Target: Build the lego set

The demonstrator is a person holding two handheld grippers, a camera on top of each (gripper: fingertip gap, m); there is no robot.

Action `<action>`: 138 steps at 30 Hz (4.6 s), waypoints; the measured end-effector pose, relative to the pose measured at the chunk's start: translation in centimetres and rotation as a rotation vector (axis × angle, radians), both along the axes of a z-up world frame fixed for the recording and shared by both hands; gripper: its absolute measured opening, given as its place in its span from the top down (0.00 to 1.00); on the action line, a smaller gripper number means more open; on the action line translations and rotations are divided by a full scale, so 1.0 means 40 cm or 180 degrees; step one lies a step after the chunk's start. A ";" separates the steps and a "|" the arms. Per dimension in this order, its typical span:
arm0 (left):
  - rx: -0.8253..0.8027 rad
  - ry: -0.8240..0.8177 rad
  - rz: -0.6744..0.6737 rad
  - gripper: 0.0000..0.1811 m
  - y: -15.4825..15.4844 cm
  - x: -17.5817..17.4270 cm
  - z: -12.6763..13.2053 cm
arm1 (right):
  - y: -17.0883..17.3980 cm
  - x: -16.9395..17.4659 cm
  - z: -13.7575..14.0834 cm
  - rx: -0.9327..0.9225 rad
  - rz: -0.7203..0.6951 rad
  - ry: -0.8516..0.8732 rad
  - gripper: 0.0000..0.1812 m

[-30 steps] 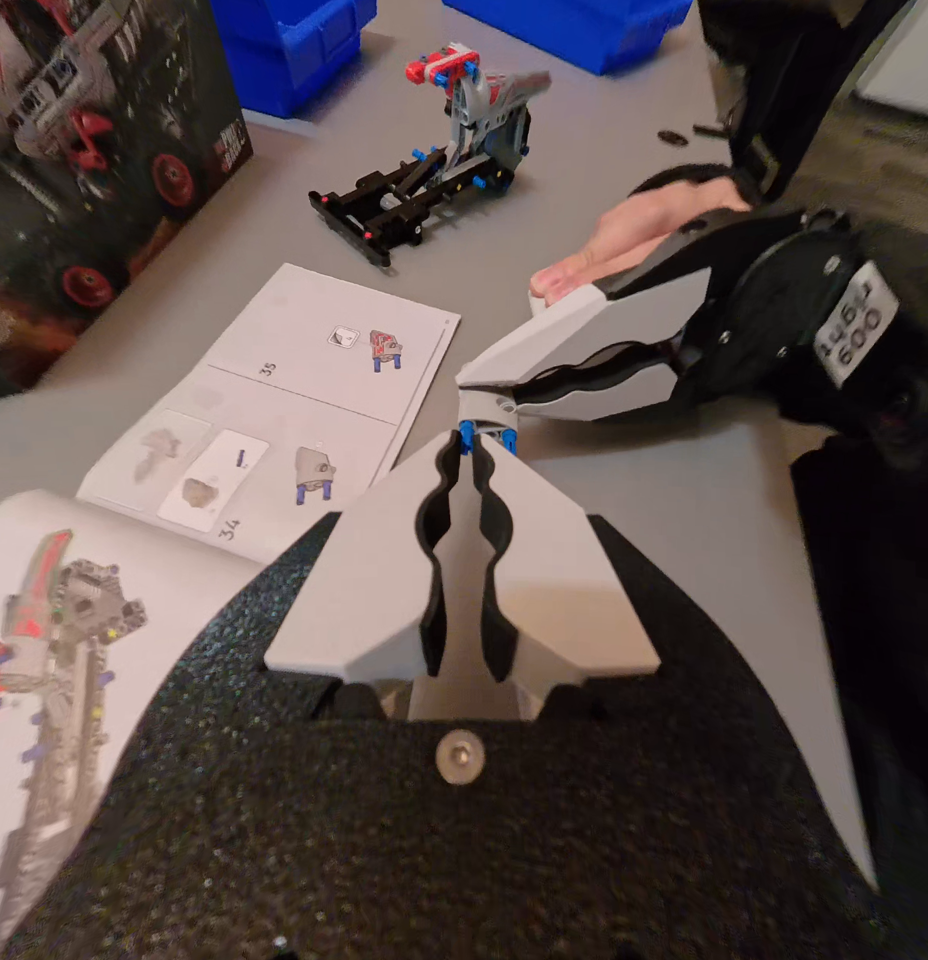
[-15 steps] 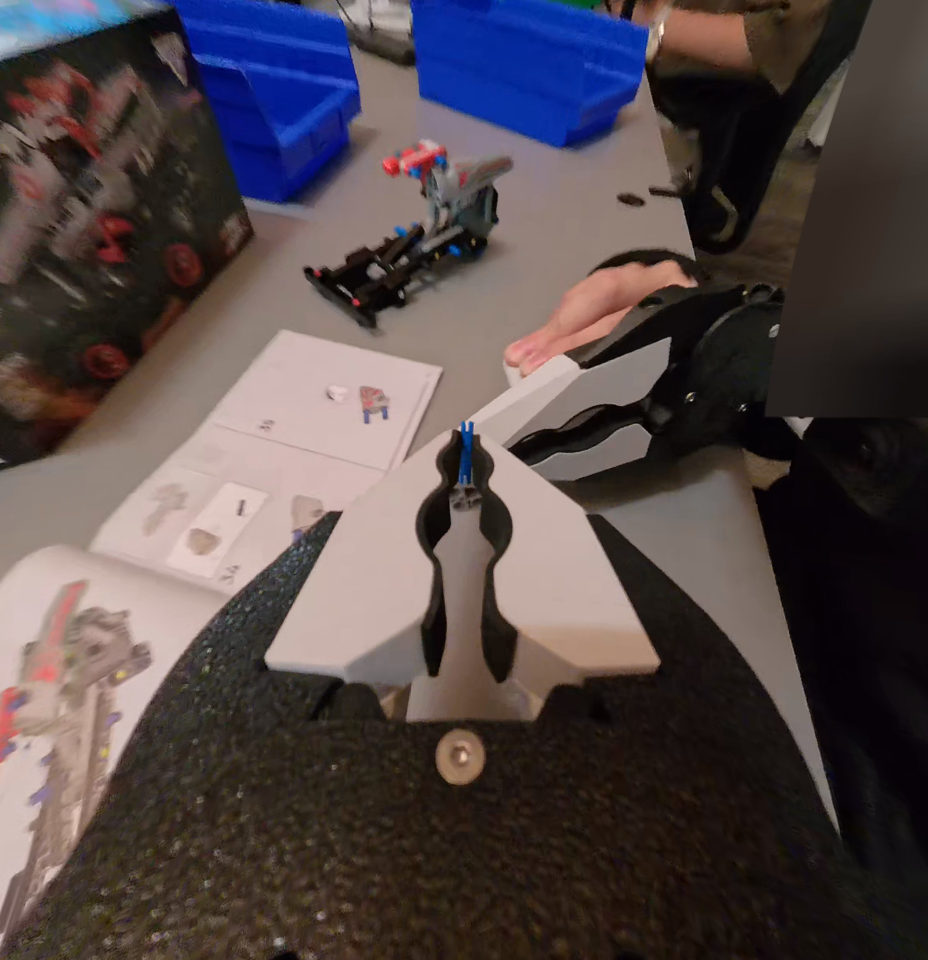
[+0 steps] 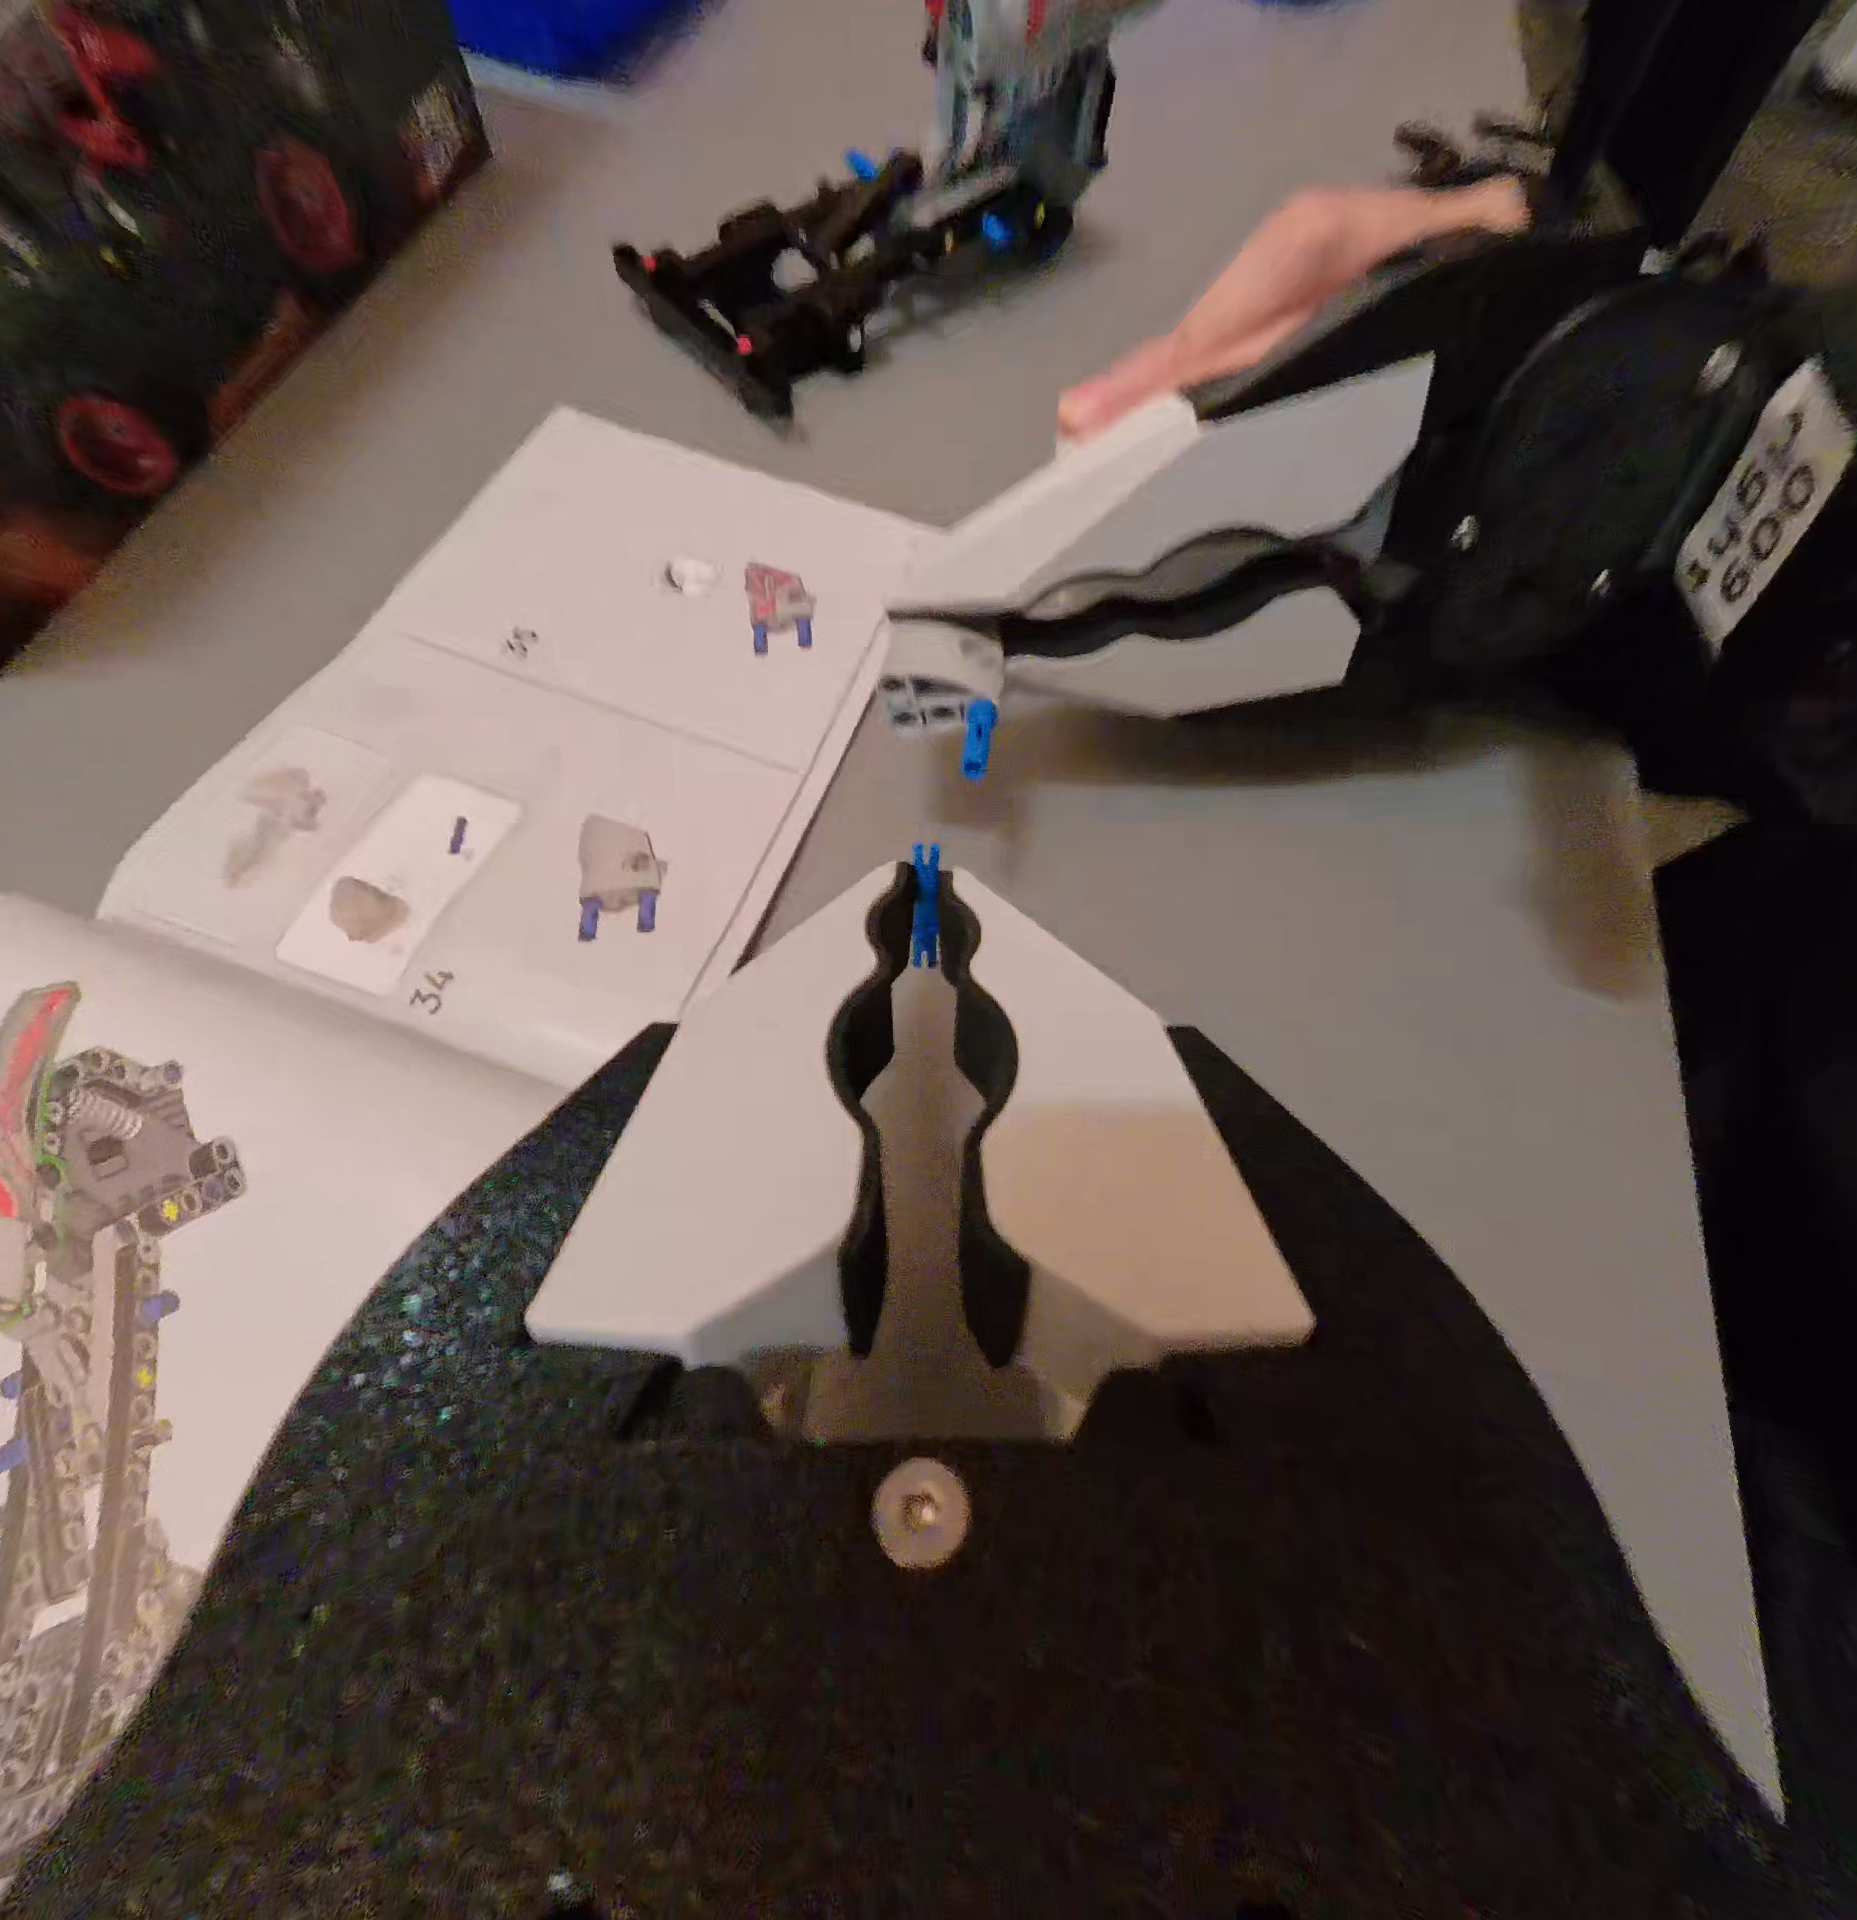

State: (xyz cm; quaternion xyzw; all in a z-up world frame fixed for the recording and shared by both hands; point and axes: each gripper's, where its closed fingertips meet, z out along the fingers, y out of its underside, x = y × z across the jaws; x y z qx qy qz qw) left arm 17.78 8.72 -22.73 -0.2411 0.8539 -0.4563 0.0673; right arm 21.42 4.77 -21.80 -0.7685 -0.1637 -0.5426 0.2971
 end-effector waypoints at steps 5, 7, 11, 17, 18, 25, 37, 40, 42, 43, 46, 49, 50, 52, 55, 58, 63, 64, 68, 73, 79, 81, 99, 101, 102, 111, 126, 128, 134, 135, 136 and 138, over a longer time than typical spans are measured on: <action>0.1009 -0.0093 -0.0216 1.00 0.029 -0.027 -0.078 | -0.033 0.024 -0.007 0.0042 -0.0117 0.0111 0.97; 0.1074 -0.0042 -0.0284 1.00 0.026 -0.041 -0.093 | -0.033 0.024 -0.006 0.0080 -0.0118 0.0149 0.97; 0.1119 0.0037 -0.0271 0.98 0.030 -0.045 -0.096 | -0.031 0.022 -0.019 0.0036 -0.0103 0.0229 0.97; 0.1348 0.0130 -0.0314 0.87 0.045 -0.045 -0.056 | -0.041 0.029 -0.011 0.0244 -0.0090 0.0399 0.97; 0.1442 0.0139 -0.0362 0.88 0.044 -0.046 -0.054 | -0.042 0.029 -0.011 0.0260 -0.0082 0.0413 0.97; 0.2078 0.0273 -0.0603 0.95 0.014 -0.049 -0.094 | -0.041 0.024 -0.013 0.0360 -0.0018 0.0550 0.97; -0.0783 0.0933 0.1909 0.99 0.019 0.042 -0.032 | -0.038 0.016 -0.017 0.0468 0.0079 0.0748 0.97; -0.1003 0.1142 0.1932 0.98 0.022 0.014 -0.047 | -0.034 0.011 -0.021 0.0470 0.0129 0.0809 0.97; -0.0915 0.0971 0.1805 0.96 0.022 0.002 -0.038 | -0.032 0.010 -0.022 0.0486 0.0152 0.0841 0.97; -0.0788 0.0851 0.1715 0.95 0.027 -0.002 -0.034 | -0.033 0.010 -0.022 0.0503 0.0156 0.0856 0.97; -0.0019 0.0263 0.1059 0.94 0.047 -0.018 -0.024 | -0.035 0.013 -0.021 0.0546 0.0154 0.0888 0.97; 0.1278 -0.0655 0.0165 0.91 0.094 -0.012 -0.028 | -0.035 0.012 -0.019 0.0566 0.0169 0.0887 0.97; 0.1677 -0.0918 -0.0098 0.90 0.104 -0.005 -0.032 | -0.035 0.013 -0.020 0.0568 0.0168 0.0896 0.97; 0.2090 -0.1135 -0.0570 0.85 0.088 -0.003 -0.041 | -0.037 0.015 -0.019 0.0600 0.0158 0.0908 0.97; 0.2138 -0.1310 -0.1087 0.82 0.036 -0.004 -0.054 | -0.040 0.019 -0.017 0.0654 0.0142 0.0934 0.97; 0.2017 -0.1303 -0.1582 0.84 0.007 -0.020 -0.068 | -0.037 0.016 -0.017 0.0659 0.0169 0.0946 0.97; 0.1656 -0.0602 -0.2087 0.87 0.010 -0.052 -0.089 | -0.028 0.005 -0.028 0.0538 0.0237 0.0919 0.97; 0.1615 -0.0561 -0.2131 0.87 0.008 -0.053 -0.090 | -0.028 0.006 -0.028 0.0539 0.0235 0.0916 0.97; 0.1457 -0.0539 -0.2033 0.85 -0.007 -0.048 -0.089 | -0.028 0.006 -0.027 0.0551 0.0235 0.0920 0.97; 0.1178 -0.0525 -0.1745 0.92 -0.039 -0.061 -0.089 | -0.027 0.007 -0.030 0.0549 0.0236 0.0945 0.97; 0.1008 -0.0380 -0.1416 0.87 -0.040 -0.055 -0.087 | -0.025 0.005 -0.034 0.0532 0.0246 0.0958 0.97; 0.0869 -0.0283 -0.1367 0.90 -0.042 -0.048 -0.090 | -0.024 0.004 -0.034 0.0536 0.0254 0.0974 0.97; 0.1795 -0.2113 -0.0672 0.99 0.011 0.079 0.022 | -0.025 0.003 -0.019 0.0443 0.0198 0.0771 0.97; 0.2043 -0.2566 -0.0685 0.99 -0.003 0.088 0.058 | -0.023 0.002 -0.001 0.0502 0.0169 0.0698 0.97; 0.2119 -0.2718 -0.0675 0.99 -0.011 0.089 0.067 | -0.023 0.003 0.001 0.0496 0.0128 0.0687 0.97; 0.1769 -0.2562 -0.0499 0.99 -0.035 0.048 0.039 | -0.008 0.006 -0.007 0.0016 -0.0028 0.0154 0.97; 0.0788 -0.0490 -0.0415 0.99 -0.005 0.004 -0.021 | 0.056 -0.041 -0.033 -0.0527 0.0295 -0.0286 0.97; 0.0710 -0.0327 -0.0404 0.99 -0.002 0.001 -0.024 | 0.061 -0.046 -0.040 -0.0574 0.0332 -0.0284 0.97; 0.0685 -0.0105 -0.0369 0.99 0.013 -0.002 -0.033 | 0.074 -0.057 -0.051 -0.0641 0.0431 -0.0290 0.97; 0.0690 -0.0059 -0.0364 0.99 0.015 -0.003 -0.036 | 0.077 -0.059 -0.053 -0.0662 0.0443 -0.0296 0.97; 0.0691 -0.0006 -0.0349 0.99 0.017 -0.005 -0.039 | 0.078 -0.060 -0.055 -0.0708 0.0442 -0.0336 0.97; 0.0674 0.0126 -0.0320 0.99 0.024 -0.007 -0.048 | 0.083 -0.063 -0.061 -0.0798 0.0465 -0.0409 0.97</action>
